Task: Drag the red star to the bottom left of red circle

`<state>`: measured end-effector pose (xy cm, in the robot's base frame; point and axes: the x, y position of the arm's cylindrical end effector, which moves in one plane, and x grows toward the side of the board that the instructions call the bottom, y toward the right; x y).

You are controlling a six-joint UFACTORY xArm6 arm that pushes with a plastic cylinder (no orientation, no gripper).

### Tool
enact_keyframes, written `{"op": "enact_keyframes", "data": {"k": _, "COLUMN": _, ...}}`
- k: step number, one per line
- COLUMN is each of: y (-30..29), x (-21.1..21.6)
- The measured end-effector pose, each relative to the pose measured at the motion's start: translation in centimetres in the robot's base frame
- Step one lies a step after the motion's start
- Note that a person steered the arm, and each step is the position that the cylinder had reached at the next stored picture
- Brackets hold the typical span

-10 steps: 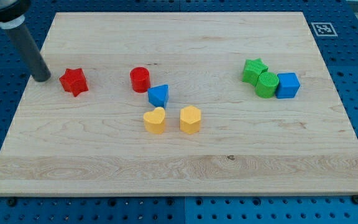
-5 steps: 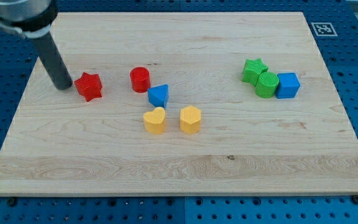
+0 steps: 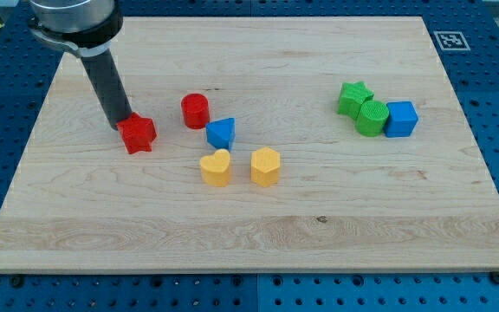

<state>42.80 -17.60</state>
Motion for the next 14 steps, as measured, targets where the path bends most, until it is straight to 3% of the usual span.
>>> {"op": "enact_keyframes", "data": {"k": 2, "y": 0.8, "x": 0.2}}
{"op": "enact_keyframes", "data": {"k": 3, "y": -4.5, "x": 1.1}}
{"op": "enact_keyframes", "data": {"k": 5, "y": -2.0, "x": 4.6}}
{"op": "enact_keyframes", "data": {"k": 14, "y": 2.1, "x": 3.5}}
